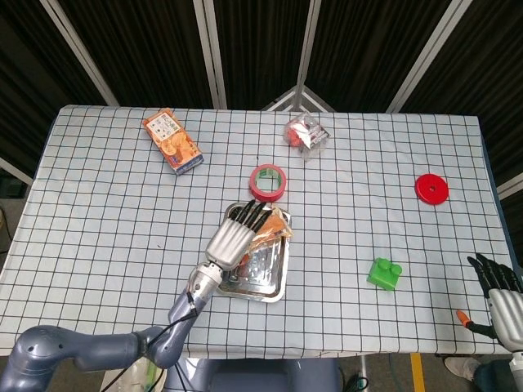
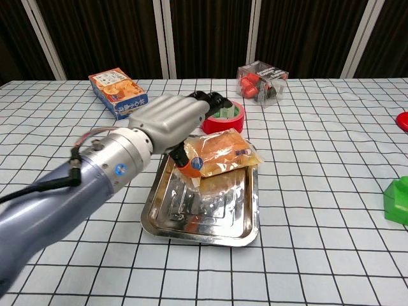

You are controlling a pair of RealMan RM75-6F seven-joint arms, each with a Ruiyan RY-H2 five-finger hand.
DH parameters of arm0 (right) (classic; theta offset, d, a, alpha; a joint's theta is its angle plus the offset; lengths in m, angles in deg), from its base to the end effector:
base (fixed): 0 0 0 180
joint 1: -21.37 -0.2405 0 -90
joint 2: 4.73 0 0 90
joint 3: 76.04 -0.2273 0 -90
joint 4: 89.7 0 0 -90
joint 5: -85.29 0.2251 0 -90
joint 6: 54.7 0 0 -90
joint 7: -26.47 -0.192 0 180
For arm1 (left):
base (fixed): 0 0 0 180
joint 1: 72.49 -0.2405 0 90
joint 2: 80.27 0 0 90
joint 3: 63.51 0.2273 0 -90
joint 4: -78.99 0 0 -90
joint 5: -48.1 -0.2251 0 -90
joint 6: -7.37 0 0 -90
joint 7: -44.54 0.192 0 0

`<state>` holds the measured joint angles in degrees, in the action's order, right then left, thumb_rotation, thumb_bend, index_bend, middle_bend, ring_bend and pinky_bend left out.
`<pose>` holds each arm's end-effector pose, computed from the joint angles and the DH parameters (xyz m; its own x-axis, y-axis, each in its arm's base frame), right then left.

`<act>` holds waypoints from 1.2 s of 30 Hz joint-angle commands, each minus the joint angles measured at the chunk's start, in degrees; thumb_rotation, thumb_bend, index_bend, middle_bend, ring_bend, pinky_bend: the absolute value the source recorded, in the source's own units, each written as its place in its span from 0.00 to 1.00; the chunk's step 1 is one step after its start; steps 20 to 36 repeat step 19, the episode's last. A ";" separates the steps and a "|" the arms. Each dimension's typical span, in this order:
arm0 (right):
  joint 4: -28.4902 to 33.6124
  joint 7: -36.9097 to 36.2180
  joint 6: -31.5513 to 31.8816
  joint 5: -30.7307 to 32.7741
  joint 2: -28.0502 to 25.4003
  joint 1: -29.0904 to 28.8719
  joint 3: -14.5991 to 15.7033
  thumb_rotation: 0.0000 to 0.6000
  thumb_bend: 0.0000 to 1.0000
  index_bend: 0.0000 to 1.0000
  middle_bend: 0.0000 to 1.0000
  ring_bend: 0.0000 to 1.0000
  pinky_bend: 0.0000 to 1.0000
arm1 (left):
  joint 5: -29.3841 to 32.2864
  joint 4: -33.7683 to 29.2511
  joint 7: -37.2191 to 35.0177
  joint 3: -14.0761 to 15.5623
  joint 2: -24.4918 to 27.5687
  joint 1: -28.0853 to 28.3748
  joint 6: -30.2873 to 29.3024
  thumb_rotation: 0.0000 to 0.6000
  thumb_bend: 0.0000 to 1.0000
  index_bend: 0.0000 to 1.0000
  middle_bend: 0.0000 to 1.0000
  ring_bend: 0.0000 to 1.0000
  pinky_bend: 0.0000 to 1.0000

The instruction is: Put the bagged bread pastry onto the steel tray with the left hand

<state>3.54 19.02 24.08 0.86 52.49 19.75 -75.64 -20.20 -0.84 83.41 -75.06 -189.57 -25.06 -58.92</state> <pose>-0.3317 -0.1951 0.1431 0.3554 -0.1762 0.9180 -0.9218 0.0966 0.3754 -0.0047 0.3263 -0.1071 0.5010 0.0287 0.8650 0.7448 -0.5233 -0.4141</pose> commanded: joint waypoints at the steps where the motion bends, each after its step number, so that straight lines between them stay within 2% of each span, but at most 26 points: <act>1: 0.42 0.70 0.58 -0.63 0.12 0.24 0.26 1.00 0.30 0.00 0.00 0.00 0.00 | -4.74 -14.52 2.24 4.69 11.08 -6.44 -7.58 1.00 0.08 0.00 0.00 0.00 0.18; 2: 0.54 0.84 0.76 -0.84 0.14 0.30 0.33 1.00 0.30 0.00 0.00 0.00 0.00 | -5.60 -16.47 2.68 6.01 12.79 -7.86 -9.23 1.00 0.08 0.00 0.00 0.00 0.17; 3: 0.77 1.05 1.13 -1.28 0.13 0.43 0.47 1.00 0.30 0.00 0.00 0.00 0.00 | -6.90 -19.24 3.39 8.61 15.40 -10.27 -11.73 1.00 0.08 0.00 0.00 0.00 0.16; 6: 1.35 1.76 2.40 -2.92 0.12 0.92 1.04 1.00 0.30 0.00 0.00 0.00 0.00 | -11.71 -23.69 5.14 18.41 22.67 -18.91 -20.68 1.00 0.07 0.00 0.00 0.00 0.11; 7: 1.44 1.91 2.71 -3.37 0.12 1.03 1.20 1.00 0.30 0.00 0.00 0.00 0.00 | -13.79 -22.76 4.92 20.93 24.02 -21.51 -23.76 1.00 0.07 0.00 0.00 0.00 0.10; 9: 1.53 2.18 3.06 -4.00 0.15 1.16 1.45 1.00 0.30 0.00 0.00 0.00 0.00 | -16.14 -19.38 3.13 24.05 25.33 -26.13 -29.34 1.00 0.07 0.00 0.00 0.00 0.08; 11: 1.65 2.59 3.21 -4.49 0.27 1.26 1.72 1.00 0.30 0.00 0.00 0.00 0.00 | -18.44 -13.08 -2.11 26.56 25.36 -31.65 -35.34 1.00 0.07 0.00 0.00 0.00 0.07; 12: 1.68 2.79 3.21 -4.58 0.34 1.29 1.81 1.00 0.30 0.00 0.00 0.00 0.00 | -18.37 -10.52 -4.70 27.11 25.10 -33.92 -37.10 1.00 0.07 0.00 0.00 0.00 0.07; 14: 1.81 3.15 3.14 -4.85 0.48 1.26 1.95 1.00 0.30 0.00 0.00 0.00 0.00 | -18.75 -8.45 -6.48 28.56 25.99 -35.79 -36.80 1.00 0.07 0.00 0.00 0.00 0.07; 18: 2.03 3.48 2.75 -4.87 0.73 1.08 2.04 1.00 0.30 0.00 0.00 0.00 0.00 | -18.66 -10.34 -7.00 28.31 27.86 -37.97 -36.68 1.00 0.07 0.00 0.00 0.00 0.07; 36: 2.11 3.59 2.79 -4.89 0.78 1.06 2.01 1.00 0.30 0.00 0.00 0.00 0.00 | -19.05 -11.08 -7.23 28.26 28.43 -38.09 -36.34 1.00 0.07 0.00 0.00 0.00 0.07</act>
